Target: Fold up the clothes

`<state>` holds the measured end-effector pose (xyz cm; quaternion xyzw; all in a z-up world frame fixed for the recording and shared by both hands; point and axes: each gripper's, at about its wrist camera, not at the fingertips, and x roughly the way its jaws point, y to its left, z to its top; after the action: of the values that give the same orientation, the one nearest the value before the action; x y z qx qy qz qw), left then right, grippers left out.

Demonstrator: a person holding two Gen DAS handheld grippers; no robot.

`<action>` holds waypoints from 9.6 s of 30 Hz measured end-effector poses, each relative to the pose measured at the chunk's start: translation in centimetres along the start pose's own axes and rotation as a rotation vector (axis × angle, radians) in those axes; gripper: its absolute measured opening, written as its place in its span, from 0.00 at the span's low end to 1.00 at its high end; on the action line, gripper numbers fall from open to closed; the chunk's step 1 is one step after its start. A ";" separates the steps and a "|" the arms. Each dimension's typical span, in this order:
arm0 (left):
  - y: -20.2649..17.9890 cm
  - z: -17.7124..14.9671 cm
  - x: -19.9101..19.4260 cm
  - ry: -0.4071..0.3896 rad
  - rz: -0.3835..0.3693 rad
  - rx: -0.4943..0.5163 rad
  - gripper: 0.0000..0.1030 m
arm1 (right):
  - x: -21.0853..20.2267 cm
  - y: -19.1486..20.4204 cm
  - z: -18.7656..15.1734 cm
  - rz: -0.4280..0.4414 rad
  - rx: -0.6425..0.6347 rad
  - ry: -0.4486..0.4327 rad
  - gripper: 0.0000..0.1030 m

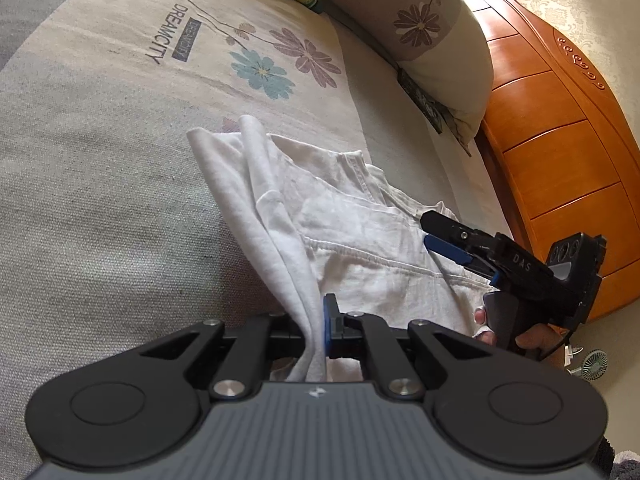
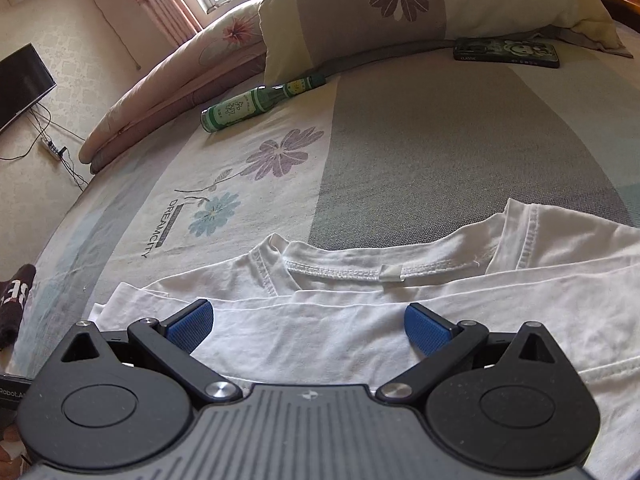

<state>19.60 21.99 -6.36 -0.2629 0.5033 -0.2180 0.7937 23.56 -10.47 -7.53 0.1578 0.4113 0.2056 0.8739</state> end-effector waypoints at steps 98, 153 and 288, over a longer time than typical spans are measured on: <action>-32.3 -3.3 23.3 0.352 0.010 0.377 0.05 | -27.4 -10.3 -13.9 -0.016 0.246 -0.115 1.00; -19.0 -1.7 17.4 0.007 -0.013 0.692 0.41 | -25.9 -11.6 -12.8 -0.107 0.209 -0.139 1.00; -20.6 -3.7 18.0 -0.021 0.109 1.047 0.65 | -18.8 -12.8 -5.0 -0.307 -0.090 -0.145 0.83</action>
<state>21.74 -5.54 -6.89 0.1931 0.3319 -0.3959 0.8342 11.73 -30.21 -3.92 0.0684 0.3567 0.0758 0.9286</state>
